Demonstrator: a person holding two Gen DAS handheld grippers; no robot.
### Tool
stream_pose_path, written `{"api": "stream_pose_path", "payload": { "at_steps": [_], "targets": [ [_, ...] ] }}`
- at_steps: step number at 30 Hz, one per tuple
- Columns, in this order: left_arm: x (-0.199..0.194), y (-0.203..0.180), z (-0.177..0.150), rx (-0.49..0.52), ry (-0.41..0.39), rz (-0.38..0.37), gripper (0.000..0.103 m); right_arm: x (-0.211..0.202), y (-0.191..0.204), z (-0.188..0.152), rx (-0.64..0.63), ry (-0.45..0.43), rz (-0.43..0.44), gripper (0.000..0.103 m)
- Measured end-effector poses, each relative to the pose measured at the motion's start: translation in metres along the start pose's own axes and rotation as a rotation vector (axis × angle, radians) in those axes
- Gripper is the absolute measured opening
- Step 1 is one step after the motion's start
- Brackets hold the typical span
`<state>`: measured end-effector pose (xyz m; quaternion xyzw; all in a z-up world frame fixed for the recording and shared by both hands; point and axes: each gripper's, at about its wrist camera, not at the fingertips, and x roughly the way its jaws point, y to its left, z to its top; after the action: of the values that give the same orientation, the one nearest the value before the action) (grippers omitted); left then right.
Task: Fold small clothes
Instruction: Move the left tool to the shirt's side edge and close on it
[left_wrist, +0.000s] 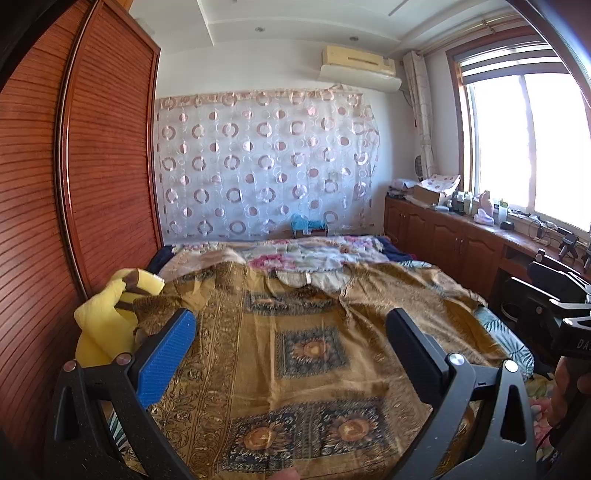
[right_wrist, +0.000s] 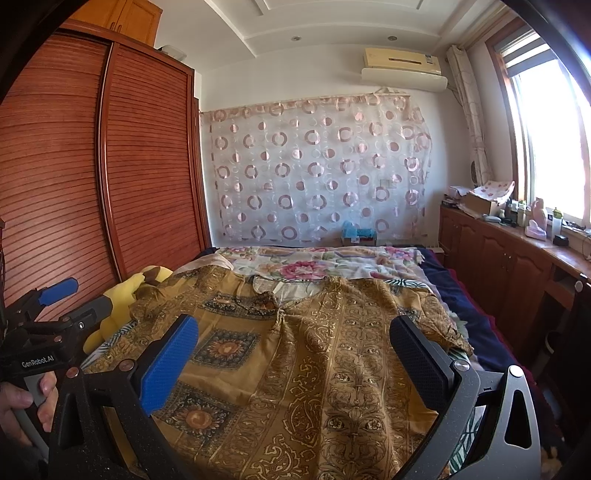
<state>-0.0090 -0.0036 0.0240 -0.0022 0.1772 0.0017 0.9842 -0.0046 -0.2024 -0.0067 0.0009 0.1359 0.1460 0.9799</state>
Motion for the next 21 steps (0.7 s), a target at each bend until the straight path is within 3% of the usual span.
{"api": "stream_pose_path", "payload": {
  "at_steps": [12, 21],
  "targets": [
    [0.043, 0.068, -0.027, -0.032, 0.100, 0.113, 0.103, 0.041, 0.013, -0.012, -0.044, 0.048, 0.046, 0.103],
    [0.087, 0.128, -0.014, 0.008, 0.149, 0.162, 0.103, 0.088, 0.014, -0.012, -0.052, 0.157, 0.148, 0.103]
  ]
}}
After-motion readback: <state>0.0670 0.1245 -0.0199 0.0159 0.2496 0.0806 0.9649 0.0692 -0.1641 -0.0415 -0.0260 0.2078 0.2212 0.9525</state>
